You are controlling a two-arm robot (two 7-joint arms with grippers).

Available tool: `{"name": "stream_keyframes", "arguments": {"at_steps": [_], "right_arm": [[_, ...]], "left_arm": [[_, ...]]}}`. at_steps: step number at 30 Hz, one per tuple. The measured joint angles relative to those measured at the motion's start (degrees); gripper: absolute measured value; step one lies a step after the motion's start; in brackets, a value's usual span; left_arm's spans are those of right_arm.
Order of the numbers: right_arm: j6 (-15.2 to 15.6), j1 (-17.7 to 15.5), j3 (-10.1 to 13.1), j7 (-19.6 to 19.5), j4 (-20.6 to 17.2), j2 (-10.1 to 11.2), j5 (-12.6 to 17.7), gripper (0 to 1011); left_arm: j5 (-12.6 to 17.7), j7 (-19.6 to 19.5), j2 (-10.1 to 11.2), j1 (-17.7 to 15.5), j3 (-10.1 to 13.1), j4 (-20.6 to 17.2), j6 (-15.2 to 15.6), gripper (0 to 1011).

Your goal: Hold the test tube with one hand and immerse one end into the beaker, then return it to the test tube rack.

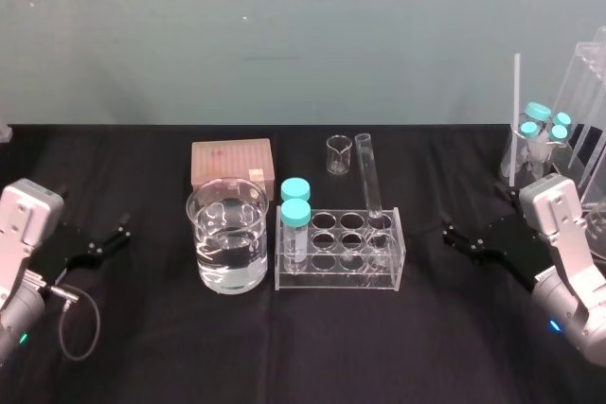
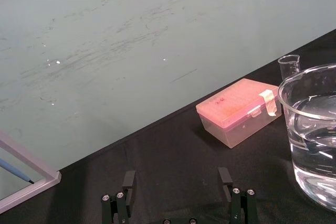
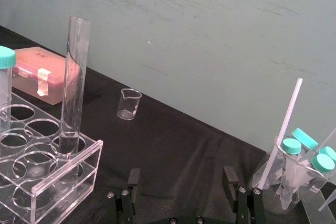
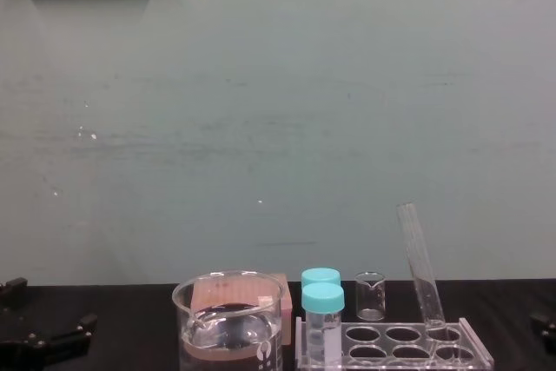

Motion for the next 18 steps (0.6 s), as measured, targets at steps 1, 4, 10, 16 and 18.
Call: {"name": "stream_keyframes", "arguments": {"at_steps": [1,4,10,16,18], "right_arm": [[0.00,0.00,0.00,0.00,0.00,0.00,0.00,1000],[0.00,0.00,0.00,0.00,0.00,0.00,0.00,1000],[0.00,0.00,0.00,0.00,0.00,0.00,0.00,1000],[0.00,0.00,0.00,0.00,0.00,0.00,0.00,1000],[0.00,0.00,0.00,0.00,0.00,0.00,0.00,1000]], "left_arm": [[0.00,0.00,0.00,0.00,0.00,0.00,0.00,1000],[0.00,0.00,0.00,0.00,0.00,0.00,0.00,1000],[0.00,0.00,0.00,0.00,0.00,0.00,0.00,1000],[0.00,0.00,0.00,0.00,0.00,0.00,0.00,1000],[0.00,0.00,0.00,0.00,0.00,0.00,0.00,1000]]}}
